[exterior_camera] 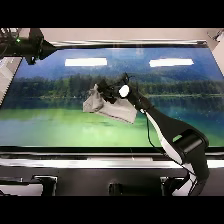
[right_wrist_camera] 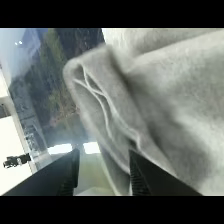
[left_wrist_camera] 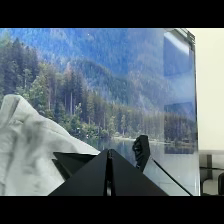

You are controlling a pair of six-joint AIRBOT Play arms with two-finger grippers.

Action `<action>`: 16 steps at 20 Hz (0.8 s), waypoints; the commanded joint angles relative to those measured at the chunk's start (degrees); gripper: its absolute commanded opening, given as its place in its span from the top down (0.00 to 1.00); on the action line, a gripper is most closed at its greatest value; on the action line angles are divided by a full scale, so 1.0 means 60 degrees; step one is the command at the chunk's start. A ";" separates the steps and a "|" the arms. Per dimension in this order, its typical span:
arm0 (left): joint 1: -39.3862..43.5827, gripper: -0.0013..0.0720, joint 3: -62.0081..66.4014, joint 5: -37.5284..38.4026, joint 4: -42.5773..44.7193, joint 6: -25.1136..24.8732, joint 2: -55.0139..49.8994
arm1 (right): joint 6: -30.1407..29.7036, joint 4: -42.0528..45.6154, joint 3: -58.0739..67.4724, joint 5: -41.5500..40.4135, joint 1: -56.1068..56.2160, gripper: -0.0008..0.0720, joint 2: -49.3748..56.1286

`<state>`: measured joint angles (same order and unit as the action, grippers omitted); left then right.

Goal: Fold the clothes and pants, and hang the long-sleeved shirts on hangers.

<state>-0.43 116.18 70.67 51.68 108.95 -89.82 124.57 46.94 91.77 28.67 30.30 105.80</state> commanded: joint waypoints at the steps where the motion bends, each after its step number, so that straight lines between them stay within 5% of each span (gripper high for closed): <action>1: -0.0095 0.96 -0.0040 -0.0022 0.0000 -0.0211 0.0004 | -0.0248 -0.0306 0.0004 -0.0277 -0.0022 0.45 -0.0211; 5: -0.0302 0.96 -0.0036 -0.0018 -0.0007 -0.0211 0.0015 | -0.1326 -0.0204 0.0000 0.0499 -0.0732 0.38 -0.1370; 10: -0.0433 0.96 -0.0036 0.0211 -0.0040 -0.0277 0.0015 | -0.3362 0.0452 0.0000 0.5825 -0.4025 0.05 -0.2750; 12: -0.0466 0.96 -0.0036 0.0324 -0.0036 -0.0280 0.0015 | -0.4419 0.0798 -0.0131 0.7748 -0.5242 0.05 -0.2721; 16: -0.0528 0.96 -0.0036 0.0324 -0.0033 -0.0277 0.0015 | -0.5890 0.0816 -0.1676 0.8244 -0.6408 0.05 -0.2721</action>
<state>-3.31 115.98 72.29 51.48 107.33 -89.76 97.60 51.53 86.98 70.41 -2.48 89.95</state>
